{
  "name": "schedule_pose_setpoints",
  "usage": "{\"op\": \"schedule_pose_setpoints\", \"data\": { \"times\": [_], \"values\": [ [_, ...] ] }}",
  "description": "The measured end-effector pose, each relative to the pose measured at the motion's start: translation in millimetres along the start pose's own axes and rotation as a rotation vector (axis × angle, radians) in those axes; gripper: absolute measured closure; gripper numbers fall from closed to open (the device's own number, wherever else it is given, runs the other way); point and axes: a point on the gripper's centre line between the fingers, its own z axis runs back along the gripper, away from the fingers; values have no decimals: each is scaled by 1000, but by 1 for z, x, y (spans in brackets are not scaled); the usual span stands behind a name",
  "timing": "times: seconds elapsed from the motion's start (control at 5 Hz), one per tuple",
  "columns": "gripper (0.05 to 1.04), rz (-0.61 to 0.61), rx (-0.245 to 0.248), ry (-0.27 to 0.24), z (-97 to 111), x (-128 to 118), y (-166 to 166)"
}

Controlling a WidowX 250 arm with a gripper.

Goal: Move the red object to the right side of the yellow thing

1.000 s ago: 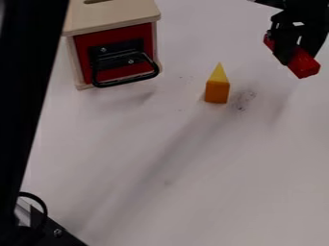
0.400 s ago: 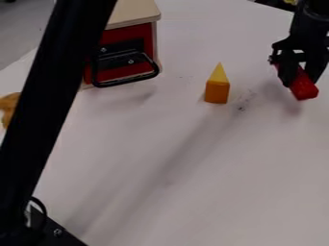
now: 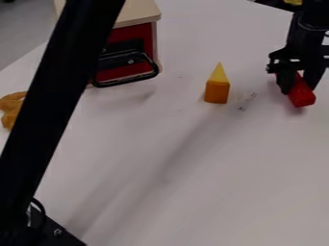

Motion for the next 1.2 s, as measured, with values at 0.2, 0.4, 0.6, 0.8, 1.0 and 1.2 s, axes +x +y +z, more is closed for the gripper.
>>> {"op": "schedule_pose_setpoints", "data": {
  "times": [0.2, 0.4, 0.6, 0.8, 1.0, 1.2],
  "values": [
    [450, 6, 8, 4, -6, 2, 5],
    [161, 12, 19, 8, -7, 1, 7],
    [80, 17, 27, 11, -7, 0, 8],
    [84, 25, 40, 24, -10, -2, 13],
    [84, 30, 29, 28, 7, -2, 14],
    [84, 27, -22, 17, 39, 1, 13]
  ]
}}
